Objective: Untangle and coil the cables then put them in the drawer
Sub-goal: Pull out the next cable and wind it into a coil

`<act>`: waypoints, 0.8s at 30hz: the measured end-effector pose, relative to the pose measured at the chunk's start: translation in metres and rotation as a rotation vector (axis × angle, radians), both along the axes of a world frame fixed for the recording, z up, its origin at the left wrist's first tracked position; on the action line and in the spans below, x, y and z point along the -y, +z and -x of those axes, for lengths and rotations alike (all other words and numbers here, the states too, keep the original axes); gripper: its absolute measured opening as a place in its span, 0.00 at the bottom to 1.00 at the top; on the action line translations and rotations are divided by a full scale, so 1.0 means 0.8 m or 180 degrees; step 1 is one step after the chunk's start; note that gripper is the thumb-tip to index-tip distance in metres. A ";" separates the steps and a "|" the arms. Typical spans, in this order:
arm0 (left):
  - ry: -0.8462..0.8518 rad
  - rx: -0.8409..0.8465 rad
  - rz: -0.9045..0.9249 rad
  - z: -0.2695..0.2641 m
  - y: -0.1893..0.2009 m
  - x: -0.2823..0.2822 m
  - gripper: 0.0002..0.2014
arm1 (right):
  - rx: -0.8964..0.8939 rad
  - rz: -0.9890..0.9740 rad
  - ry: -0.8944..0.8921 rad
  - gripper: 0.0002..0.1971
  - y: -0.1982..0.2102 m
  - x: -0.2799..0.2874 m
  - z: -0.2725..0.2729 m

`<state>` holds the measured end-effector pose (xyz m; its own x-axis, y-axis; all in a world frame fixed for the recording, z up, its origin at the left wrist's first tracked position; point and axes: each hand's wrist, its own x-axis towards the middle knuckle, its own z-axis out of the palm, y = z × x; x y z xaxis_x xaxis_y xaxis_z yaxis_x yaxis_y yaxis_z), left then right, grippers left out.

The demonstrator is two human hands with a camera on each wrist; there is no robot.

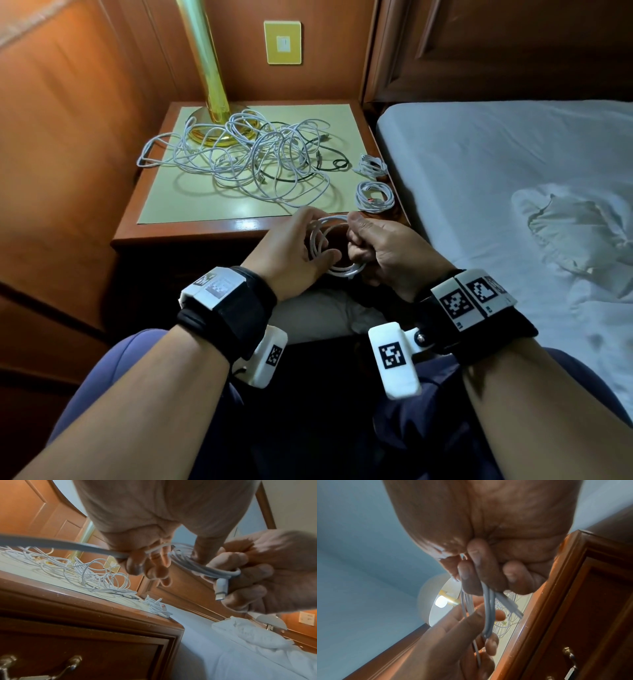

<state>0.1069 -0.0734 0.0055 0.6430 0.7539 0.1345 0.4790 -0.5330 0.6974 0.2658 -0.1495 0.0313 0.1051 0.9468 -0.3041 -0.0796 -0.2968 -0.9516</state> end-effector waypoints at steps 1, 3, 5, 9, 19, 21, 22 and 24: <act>-0.0081 0.0004 0.0023 -0.001 -0.002 0.000 0.19 | 0.0038 0.0002 0.0011 0.20 -0.001 0.000 0.000; -0.0257 -0.0001 -0.0014 -0.002 -0.003 0.000 0.12 | 0.0191 -0.0008 -0.0011 0.20 -0.004 -0.001 0.001; -0.0361 -0.0041 -0.0074 -0.002 -0.003 0.000 0.09 | 0.0379 -0.0019 -0.0074 0.20 -0.007 -0.002 0.000; -0.0317 -0.0069 -0.0007 -0.002 -0.003 -0.003 0.07 | 0.0624 -0.0116 -0.0134 0.19 -0.012 -0.003 -0.001; 0.0222 0.0670 -0.0028 0.001 -0.005 -0.007 0.13 | 0.0505 -0.0217 -0.0298 0.17 -0.012 -0.003 -0.004; 0.0217 0.0641 -0.0170 0.001 -0.003 -0.006 0.14 | 0.0503 -0.0240 -0.0326 0.12 -0.014 -0.003 -0.003; 0.0201 0.0634 -0.0259 0.001 -0.002 -0.005 0.14 | 0.0512 -0.0266 -0.0382 0.09 -0.016 -0.004 -0.002; 0.0191 0.0654 -0.0354 0.000 -0.001 -0.003 0.14 | 0.0604 -0.0371 -0.0487 0.07 -0.020 -0.006 -0.001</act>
<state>0.1068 -0.0712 0.0048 0.5480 0.7632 0.3423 0.3662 -0.5869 0.7222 0.2669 -0.1448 0.0151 0.2943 0.9430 -0.1552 0.0679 -0.1825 -0.9809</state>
